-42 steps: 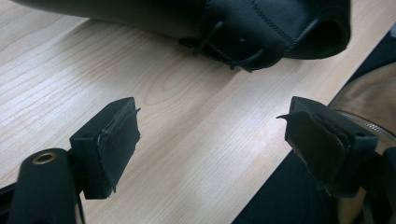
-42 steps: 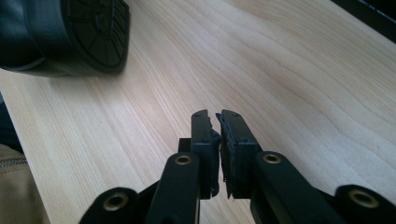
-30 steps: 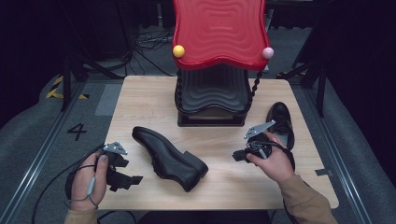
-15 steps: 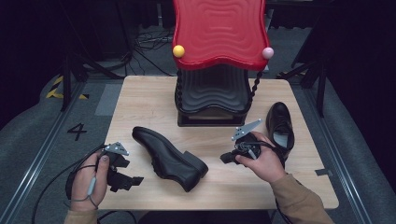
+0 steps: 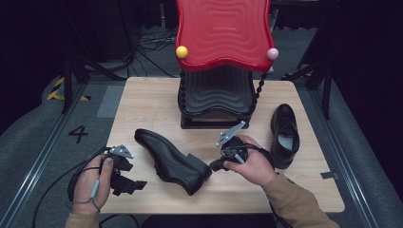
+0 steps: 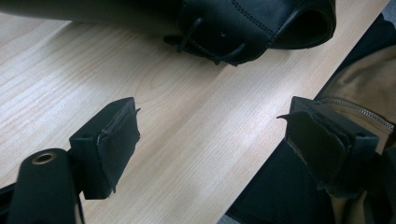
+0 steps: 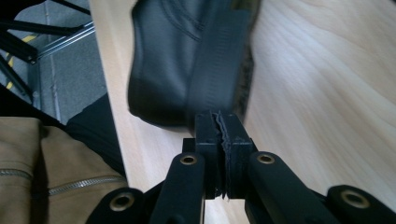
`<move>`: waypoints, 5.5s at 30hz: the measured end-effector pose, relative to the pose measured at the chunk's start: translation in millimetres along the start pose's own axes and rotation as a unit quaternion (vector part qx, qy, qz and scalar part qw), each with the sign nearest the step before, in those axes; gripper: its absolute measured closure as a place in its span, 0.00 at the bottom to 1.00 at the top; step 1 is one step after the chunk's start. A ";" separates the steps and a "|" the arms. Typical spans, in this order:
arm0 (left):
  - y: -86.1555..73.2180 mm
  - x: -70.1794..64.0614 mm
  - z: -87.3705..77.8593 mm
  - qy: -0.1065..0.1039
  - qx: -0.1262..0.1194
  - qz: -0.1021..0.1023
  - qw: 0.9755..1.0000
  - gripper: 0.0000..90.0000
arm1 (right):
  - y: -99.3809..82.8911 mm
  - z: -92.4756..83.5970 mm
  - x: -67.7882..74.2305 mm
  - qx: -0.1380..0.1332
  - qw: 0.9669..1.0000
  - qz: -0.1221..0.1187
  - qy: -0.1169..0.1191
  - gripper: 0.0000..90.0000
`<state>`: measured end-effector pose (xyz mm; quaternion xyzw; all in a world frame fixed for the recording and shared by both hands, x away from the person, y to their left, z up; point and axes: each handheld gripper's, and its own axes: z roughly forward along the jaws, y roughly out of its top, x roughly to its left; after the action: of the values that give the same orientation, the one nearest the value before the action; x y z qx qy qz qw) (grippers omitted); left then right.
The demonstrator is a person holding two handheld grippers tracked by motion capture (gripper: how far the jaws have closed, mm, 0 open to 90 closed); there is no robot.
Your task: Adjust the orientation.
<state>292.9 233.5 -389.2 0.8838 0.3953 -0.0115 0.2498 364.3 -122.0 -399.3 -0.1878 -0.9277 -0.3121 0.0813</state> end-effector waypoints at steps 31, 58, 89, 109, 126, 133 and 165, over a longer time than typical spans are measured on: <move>-0.2 1.4 -0.6 -0.001 -0.001 -0.004 1.000 0.20 | 5.4 18.0 -0.6 0.026 0.999 -0.005 -0.023 1.00; -0.1 1.8 0.1 -0.002 0.002 -0.001 1.000 0.20 | -18.0 6.0 -46.8 0.002 0.986 0.081 -0.149 0.86; 0.4 0.3 -1.9 -0.001 -0.001 0.000 1.000 0.20 | 26.8 -30.2 -9.9 0.008 0.991 -0.011 -0.134 0.78; -1.3 2.3 -3.6 -0.001 -0.005 -0.002 1.000 0.20 | 52.5 17.1 -9.7 0.086 0.991 -0.045 -0.090 0.73; -3.3 4.7 -4.9 -0.002 -0.008 -0.005 1.000 0.20 | 49.1 52.9 -21.1 0.137 0.987 -0.067 -0.049 0.88; -4.3 5.7 -6.6 -0.001 -0.010 -0.008 1.000 0.20 | 52.1 51.3 -8.6 0.128 0.989 -0.070 -0.036 0.93; 25.0 8.2 3.2 -0.015 -0.009 0.026 1.000 0.20 | -25.8 -32.3 45.0 0.063 0.993 -0.003 -0.099 0.90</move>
<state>316.7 223.7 -383.0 0.8912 0.3686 -0.0153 0.2639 313.9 -147.2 -375.8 -0.2093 -0.9495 -0.2336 -0.0002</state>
